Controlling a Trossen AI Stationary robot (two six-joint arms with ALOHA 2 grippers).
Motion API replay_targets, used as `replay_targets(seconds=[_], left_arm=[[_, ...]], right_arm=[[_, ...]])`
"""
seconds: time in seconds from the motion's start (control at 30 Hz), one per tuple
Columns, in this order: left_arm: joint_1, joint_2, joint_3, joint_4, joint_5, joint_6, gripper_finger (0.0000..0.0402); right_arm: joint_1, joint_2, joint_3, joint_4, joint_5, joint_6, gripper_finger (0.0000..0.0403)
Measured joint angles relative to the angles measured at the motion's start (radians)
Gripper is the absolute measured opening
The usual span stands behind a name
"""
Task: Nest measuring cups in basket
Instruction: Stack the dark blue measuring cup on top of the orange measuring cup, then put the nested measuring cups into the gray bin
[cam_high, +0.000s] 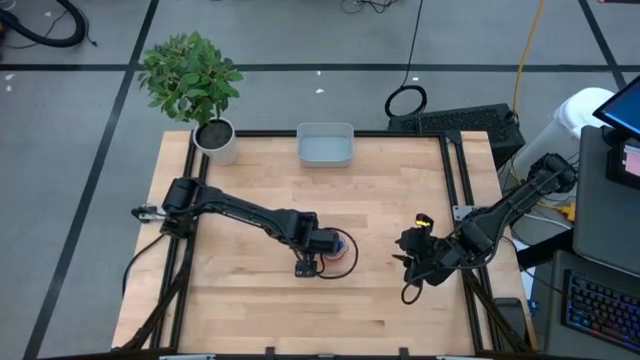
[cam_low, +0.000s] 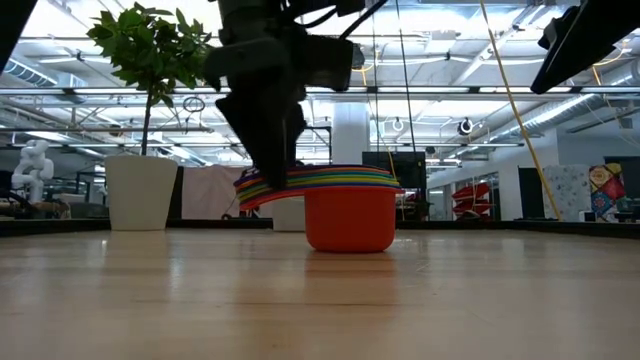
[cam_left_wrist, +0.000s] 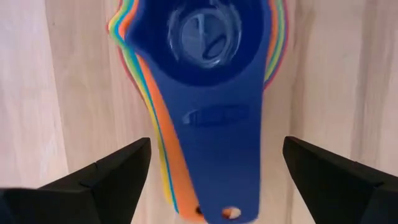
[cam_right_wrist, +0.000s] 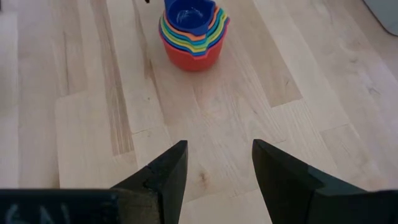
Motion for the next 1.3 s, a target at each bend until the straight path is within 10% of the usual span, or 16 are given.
replay_targets(seconds=[0.27, 0.77, 1.3], left_arm=[[0.024, 0.001, 0.000, -0.039, -0.001, -0.008, 0.0344], [0.036, 0.001, 0.000, -0.039, 0.038, 0.014, 0.0158], [0.021, 0.001, 0.000, -0.039, 0.042, -0.008, 0.0303]], right_arm=[[0.000, 0.000, 0.000, 0.000, 0.000, 0.000, 0.0171], [0.014, 0.000, 0.000, 0.004, -0.003, 0.014, 0.0171], [0.027, 0.000, 0.000, 0.004, 0.000, 0.030, 0.0171]])
